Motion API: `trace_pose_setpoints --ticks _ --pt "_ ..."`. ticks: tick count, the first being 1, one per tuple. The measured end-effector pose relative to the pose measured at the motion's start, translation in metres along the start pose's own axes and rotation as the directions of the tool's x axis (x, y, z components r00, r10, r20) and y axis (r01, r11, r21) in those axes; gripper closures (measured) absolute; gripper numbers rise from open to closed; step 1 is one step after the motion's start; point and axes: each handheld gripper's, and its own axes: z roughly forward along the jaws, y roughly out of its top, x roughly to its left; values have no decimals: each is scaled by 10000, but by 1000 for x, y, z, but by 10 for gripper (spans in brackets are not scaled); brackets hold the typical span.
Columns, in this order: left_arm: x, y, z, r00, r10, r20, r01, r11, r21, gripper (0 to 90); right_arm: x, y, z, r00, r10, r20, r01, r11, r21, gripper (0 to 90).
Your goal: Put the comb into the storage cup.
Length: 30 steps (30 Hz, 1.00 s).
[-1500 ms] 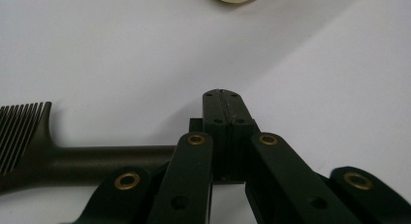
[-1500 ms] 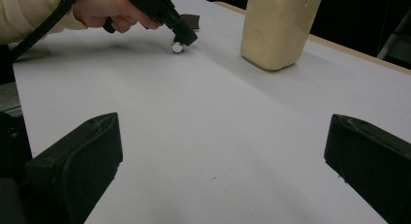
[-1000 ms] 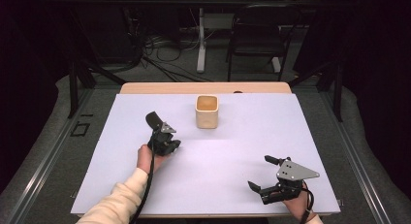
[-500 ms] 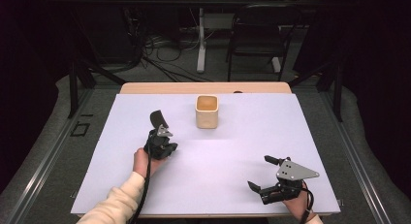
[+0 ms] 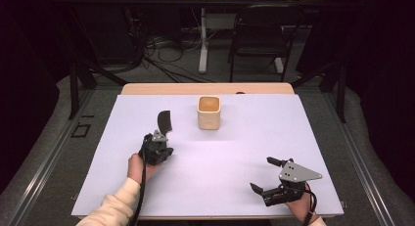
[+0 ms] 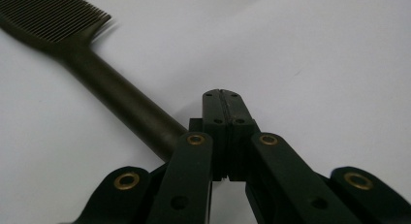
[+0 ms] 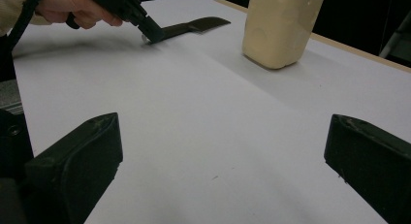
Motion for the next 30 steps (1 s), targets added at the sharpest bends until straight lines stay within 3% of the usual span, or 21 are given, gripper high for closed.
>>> trace_pose_setpoints --ticks 16,30 --pt "14 -12 -15 9989 -145 -437 142 9999 -73 896 0 0 0 10000 -5 2 5 10000 11 0" --pt "29 -22 -27 9955 -512 -803 499 9986 -175 899 0 0 0 10000 6 1 -6 10000 28 0"
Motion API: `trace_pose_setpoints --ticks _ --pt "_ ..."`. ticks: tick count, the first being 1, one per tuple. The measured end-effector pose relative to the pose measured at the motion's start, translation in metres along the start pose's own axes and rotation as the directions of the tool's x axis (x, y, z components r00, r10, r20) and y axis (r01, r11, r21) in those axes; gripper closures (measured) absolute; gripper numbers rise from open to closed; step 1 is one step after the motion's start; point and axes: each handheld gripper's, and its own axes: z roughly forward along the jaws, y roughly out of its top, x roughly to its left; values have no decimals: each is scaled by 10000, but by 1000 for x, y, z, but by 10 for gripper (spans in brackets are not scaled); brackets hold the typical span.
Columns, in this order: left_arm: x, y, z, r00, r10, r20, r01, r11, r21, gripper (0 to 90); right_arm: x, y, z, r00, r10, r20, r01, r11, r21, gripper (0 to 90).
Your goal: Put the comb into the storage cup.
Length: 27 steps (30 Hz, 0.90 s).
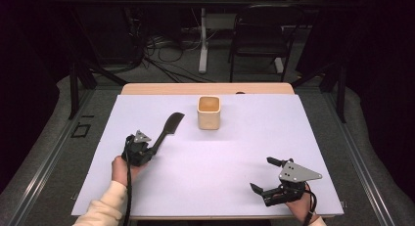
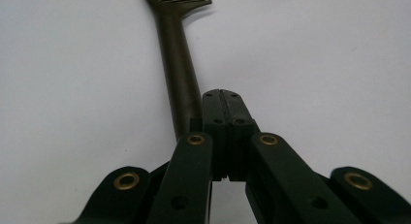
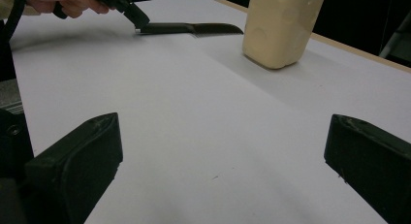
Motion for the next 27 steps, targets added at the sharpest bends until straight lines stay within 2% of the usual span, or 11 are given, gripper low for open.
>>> trace_pose_setpoints --ticks 6,15,21,27 --pt "6 -2 -1 9998 -117 -143 118 9999 58 900 0 0 0 10000 5 -17 -5 10000 44 0" --pt "13 -4 -1 9987 -75 -509 85 9998 195 900 0 0 0 10000 -4 -24 4 10000 20 0" --pt "17 -5 0 9972 -165 -724 174 9998 122 900 0 0 1 10000 35 -34 -35 10000 35 0" --pt "18 -6 0 9976 -200 -657 205 9998 73 899 0 0 1 9999 79 -76 -79 10000 42 0"
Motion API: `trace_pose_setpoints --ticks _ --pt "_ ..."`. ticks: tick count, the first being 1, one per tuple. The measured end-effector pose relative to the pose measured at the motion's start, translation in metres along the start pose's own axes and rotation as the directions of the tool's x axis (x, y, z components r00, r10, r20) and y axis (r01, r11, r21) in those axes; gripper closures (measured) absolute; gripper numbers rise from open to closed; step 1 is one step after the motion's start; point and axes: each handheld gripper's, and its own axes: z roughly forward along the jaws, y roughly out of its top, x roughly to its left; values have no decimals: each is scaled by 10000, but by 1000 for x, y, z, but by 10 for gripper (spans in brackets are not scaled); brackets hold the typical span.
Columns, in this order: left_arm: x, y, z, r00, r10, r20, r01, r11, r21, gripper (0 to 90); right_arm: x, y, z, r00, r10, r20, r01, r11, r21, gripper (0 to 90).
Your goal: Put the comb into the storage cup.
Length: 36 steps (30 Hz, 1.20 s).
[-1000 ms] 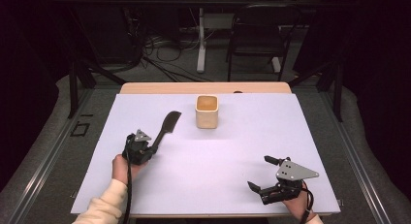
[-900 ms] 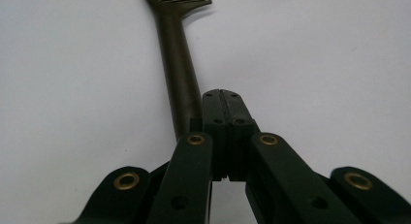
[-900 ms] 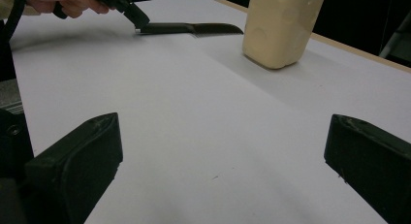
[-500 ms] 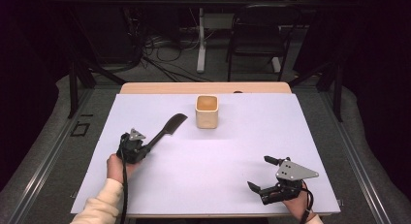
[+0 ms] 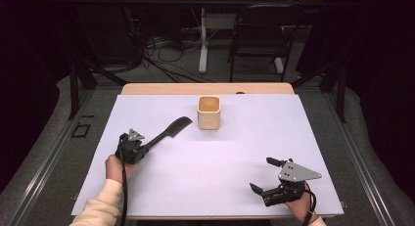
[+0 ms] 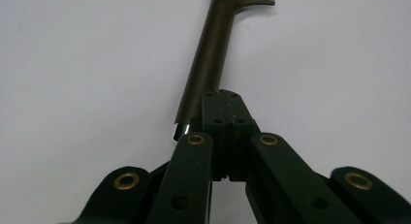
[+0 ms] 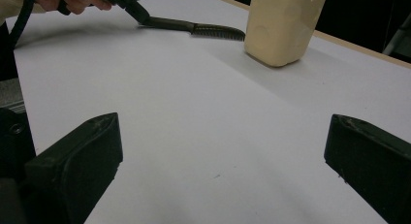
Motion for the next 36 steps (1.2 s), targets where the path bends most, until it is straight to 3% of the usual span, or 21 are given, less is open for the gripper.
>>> trace_pose_setpoints --ticks 4,6,13,20,26,31,36 --pt "-4 0 -6 9993 338 136 -340 9994 79 868 0 0 -1 9999 -53 118 53 10000 31 0" --pt "-6 0 -10 9992 358 195 -359 9994 37 806 0 0 -1 9999 -12 149 11 10000 25 0" --pt "-9 3 -22 9979 571 297 -568 9983 -125 421 -1 0 -1 9998 50 173 -50 10000 -7 0" --pt "-8 10 -24 9953 726 648 -718 9973 -150 161 -2 -1 -1 9998 61 207 -62 10000 11 0" --pt "-2 19 -25 9905 1065 874 -1045 9942 -261 101 -2 -1 -1 9997 86 228 -87 10000 31 0" --pt "2 28 -21 9882 1297 818 -1313 9912 141 8 -2 -1 -1 9996 124 254 -126 9999 52 0" --pt "3 40 -17 9843 1568 812 -1608 9860 453 0 -2 -1 -1 9997 160 208 -160 9999 26 0"
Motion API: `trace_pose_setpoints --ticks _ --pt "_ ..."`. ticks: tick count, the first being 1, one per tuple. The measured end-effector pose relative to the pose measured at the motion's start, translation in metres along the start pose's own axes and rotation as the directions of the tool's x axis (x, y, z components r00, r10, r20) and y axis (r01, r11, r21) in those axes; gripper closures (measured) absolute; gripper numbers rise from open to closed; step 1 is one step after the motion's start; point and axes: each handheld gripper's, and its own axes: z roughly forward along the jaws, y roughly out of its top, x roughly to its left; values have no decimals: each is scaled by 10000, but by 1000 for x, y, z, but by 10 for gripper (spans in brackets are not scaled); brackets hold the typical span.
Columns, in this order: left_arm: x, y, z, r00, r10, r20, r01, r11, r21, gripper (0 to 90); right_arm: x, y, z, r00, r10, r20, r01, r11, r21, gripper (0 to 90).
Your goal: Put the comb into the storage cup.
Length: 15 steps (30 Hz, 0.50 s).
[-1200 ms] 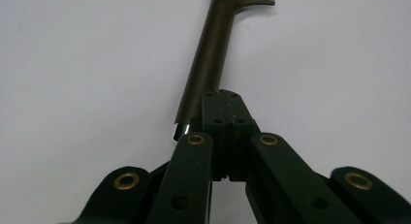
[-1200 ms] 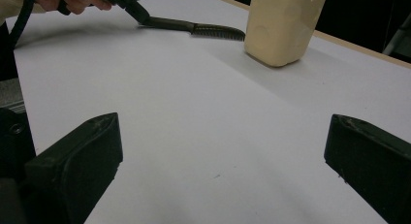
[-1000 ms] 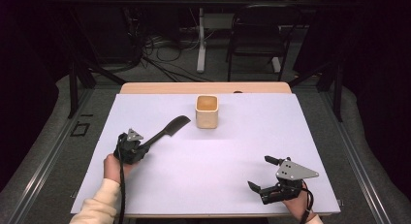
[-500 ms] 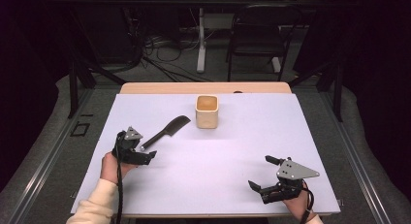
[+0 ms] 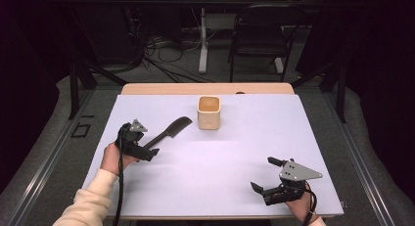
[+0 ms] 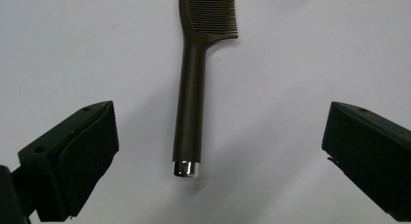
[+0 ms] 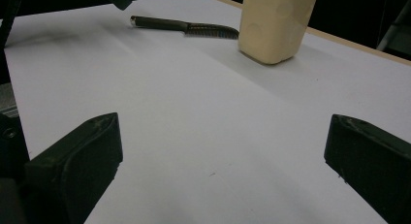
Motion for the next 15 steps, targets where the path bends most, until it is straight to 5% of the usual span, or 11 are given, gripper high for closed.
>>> trace_pose_setpoints --ticks 15 --pt "15 32 21 9986 519 -103 -500 9890 1390 0 0 0 0 10000 32 -24 -32 10000 -23 0"
